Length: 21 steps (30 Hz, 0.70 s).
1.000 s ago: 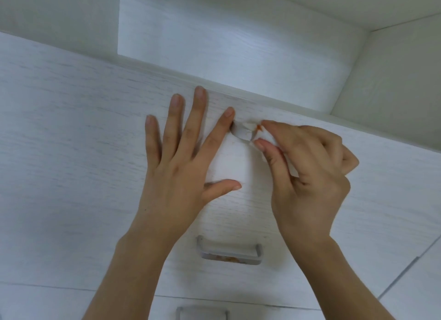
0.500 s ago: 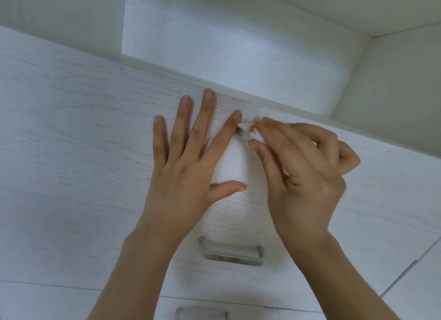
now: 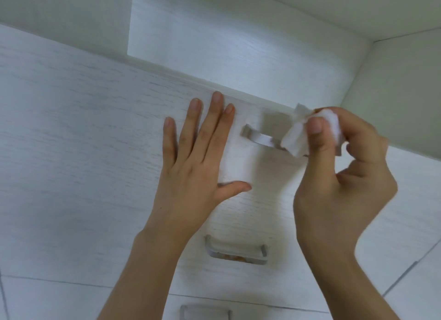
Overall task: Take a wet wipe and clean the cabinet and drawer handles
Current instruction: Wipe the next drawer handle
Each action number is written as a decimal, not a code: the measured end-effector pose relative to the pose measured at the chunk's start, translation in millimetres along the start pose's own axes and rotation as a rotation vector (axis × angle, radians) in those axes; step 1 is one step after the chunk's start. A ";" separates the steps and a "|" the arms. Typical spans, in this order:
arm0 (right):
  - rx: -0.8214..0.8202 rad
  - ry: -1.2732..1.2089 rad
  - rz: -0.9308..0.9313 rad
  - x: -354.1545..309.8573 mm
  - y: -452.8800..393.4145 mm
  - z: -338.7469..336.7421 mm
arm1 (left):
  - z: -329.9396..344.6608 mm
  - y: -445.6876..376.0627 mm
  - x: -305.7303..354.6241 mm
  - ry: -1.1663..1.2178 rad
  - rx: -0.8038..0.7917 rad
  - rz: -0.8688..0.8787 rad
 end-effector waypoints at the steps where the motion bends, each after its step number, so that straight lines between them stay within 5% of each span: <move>1: -0.040 0.031 -0.020 -3.6 3.2 2.4 | 0.2 0.1 -0.2 -0.007 0.001 0.000; 5: -0.186 0.149 -0.120 -5.3 13.0 19.4 | 1.2 1.0 -0.9 -0.023 0.018 0.005; 11: -0.082 0.235 -0.268 -5.1 10.3 23.2 | 2.4 1.0 -0.7 -0.034 0.017 0.016; 15: -0.166 0.340 -0.313 1.1 12.8 32.0 | 2.5 0.9 -0.6 -0.039 0.024 0.016; 21: -0.261 0.251 -0.393 -12.1 10.9 50.1 | 0.7 1.5 -0.5 -0.059 0.051 0.016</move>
Point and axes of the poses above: each hand's wrist, its own y-axis away from the middle knuckle, its own z-axis out of the palm, x = y × z, the point moved 9 cm from there along -y, towards the middle knuckle, and after that the axes turned 1 degree about -x, right-handed, at the moved point
